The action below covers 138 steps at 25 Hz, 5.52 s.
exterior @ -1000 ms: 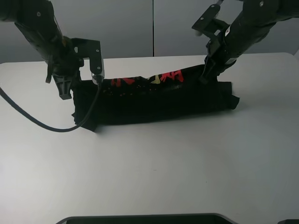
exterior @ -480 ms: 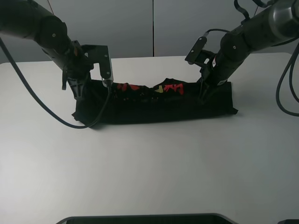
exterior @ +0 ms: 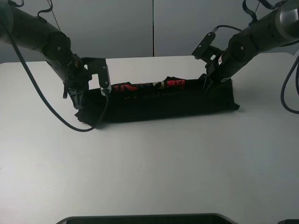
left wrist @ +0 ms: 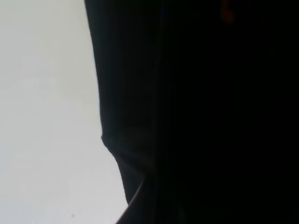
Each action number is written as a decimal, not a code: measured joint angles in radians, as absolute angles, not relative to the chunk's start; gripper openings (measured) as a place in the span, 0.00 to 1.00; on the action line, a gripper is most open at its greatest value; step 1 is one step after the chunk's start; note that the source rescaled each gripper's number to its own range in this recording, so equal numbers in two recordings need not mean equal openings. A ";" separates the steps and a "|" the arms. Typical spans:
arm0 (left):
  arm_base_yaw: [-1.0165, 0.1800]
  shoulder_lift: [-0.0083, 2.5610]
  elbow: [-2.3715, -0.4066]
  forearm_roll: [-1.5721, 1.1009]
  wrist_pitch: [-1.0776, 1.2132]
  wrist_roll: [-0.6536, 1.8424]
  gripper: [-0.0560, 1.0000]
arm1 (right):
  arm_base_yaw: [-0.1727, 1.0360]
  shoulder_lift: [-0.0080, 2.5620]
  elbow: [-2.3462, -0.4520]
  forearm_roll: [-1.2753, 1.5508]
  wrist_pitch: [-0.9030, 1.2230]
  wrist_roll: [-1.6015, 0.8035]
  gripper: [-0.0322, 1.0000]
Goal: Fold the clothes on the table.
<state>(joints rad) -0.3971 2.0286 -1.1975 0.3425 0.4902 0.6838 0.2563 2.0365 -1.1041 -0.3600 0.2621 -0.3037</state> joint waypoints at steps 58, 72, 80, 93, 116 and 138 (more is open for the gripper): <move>-0.390 1.768 -1.258 -0.110 0.763 0.370 0.72 | -0.095 2.085 -1.226 0.649 0.785 -0.604 0.85; -0.390 1.768 -1.258 -0.110 0.785 0.370 0.72 | -0.086 2.145 -1.234 0.765 0.828 -0.671 0.85; -0.390 1.768 -1.258 -0.112 0.790 0.370 0.72 | 0.001 2.155 -1.240 0.751 0.831 -0.689 0.84; -0.390 1.768 -1.258 -0.189 0.808 0.381 0.72 | 0.007 2.159 -1.242 0.570 0.783 -0.591 0.13; -0.392 1.980 -1.258 -0.381 0.708 0.601 0.45 | -0.074 2.145 -1.243 0.381 0.776 -0.341 0.13; -0.464 2.184 -1.264 -0.801 0.483 1.037 0.20 | -0.100 2.054 -1.235 0.130 0.748 -0.243 0.13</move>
